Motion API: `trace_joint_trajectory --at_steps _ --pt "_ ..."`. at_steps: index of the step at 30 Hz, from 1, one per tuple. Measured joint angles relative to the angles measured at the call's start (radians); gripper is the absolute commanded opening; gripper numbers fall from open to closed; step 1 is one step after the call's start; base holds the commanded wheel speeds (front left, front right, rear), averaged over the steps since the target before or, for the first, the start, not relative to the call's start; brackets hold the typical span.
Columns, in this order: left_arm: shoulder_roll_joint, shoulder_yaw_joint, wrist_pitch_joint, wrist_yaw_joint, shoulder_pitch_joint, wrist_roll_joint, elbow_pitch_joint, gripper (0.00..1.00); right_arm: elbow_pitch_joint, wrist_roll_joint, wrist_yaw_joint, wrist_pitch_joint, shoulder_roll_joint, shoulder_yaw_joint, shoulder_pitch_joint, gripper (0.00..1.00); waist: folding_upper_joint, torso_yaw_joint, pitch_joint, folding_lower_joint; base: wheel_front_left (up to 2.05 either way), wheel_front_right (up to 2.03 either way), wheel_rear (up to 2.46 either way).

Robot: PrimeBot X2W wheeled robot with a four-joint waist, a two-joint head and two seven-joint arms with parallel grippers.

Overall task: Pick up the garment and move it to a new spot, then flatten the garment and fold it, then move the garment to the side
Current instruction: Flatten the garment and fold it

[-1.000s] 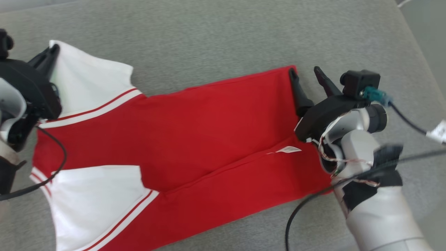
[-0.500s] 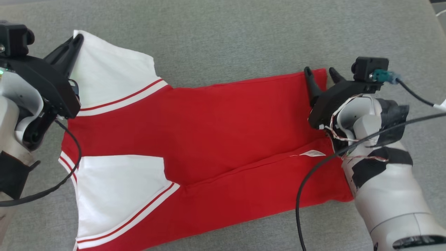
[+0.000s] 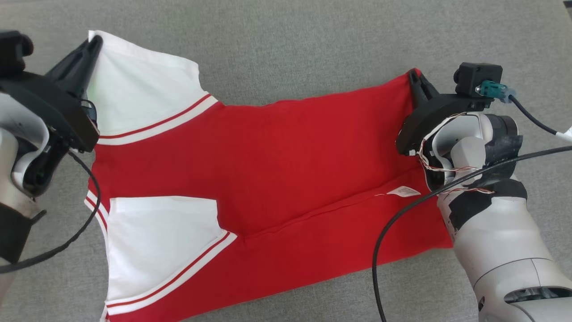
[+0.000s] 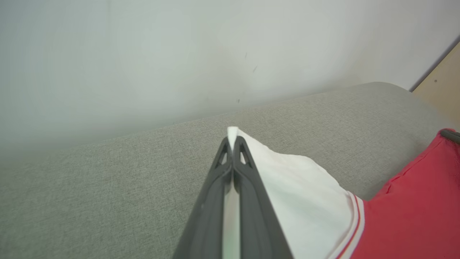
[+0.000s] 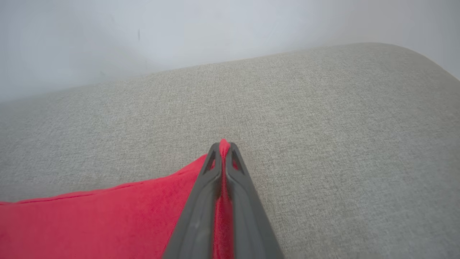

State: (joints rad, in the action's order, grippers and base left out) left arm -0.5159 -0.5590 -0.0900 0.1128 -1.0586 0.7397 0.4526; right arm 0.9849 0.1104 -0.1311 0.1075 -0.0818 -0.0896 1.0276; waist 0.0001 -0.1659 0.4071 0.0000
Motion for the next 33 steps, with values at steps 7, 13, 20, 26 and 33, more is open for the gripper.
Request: trace_joint_trajectory --at_steps 7,13,20,26,33 --pt "-0.012 0.020 0.052 -0.018 0.103 0.027 -0.080 0.00 -0.006 0.065 0.000 0.074 0.011 -0.066 -0.053 0.00 -0.0001 0.001 -0.053 0.0000 0.00 0.00 0.00" --pt "-0.062 0.046 0.117 -0.073 0.265 0.036 -0.256 0.00 -0.080 0.166 0.000 0.100 -0.022 -0.154 -0.159 0.00 -0.0001 0.001 -0.099 -0.0001 0.00 0.00 0.00" --pt "-0.114 0.060 0.164 -0.189 0.518 0.035 -0.508 0.00 -0.156 0.276 0.000 0.084 -0.106 -0.212 -0.266 0.00 -0.0001 0.001 -0.138 -0.0001 0.00 0.00 0.00" --pt "-0.135 0.057 0.211 -0.276 0.687 0.018 -0.656 0.00 -0.217 0.347 0.000 0.075 -0.143 -0.234 -0.338 0.00 -0.0001 0.024 -0.157 -0.0001 0.00 0.00 0.00" --pt "-0.112 0.020 0.257 -0.313 0.795 0.002 -0.685 0.00 -0.320 0.416 0.000 0.050 -0.183 -0.250 -0.442 0.00 -0.0001 0.064 -0.178 -0.0002 0.00 0.00 0.00"
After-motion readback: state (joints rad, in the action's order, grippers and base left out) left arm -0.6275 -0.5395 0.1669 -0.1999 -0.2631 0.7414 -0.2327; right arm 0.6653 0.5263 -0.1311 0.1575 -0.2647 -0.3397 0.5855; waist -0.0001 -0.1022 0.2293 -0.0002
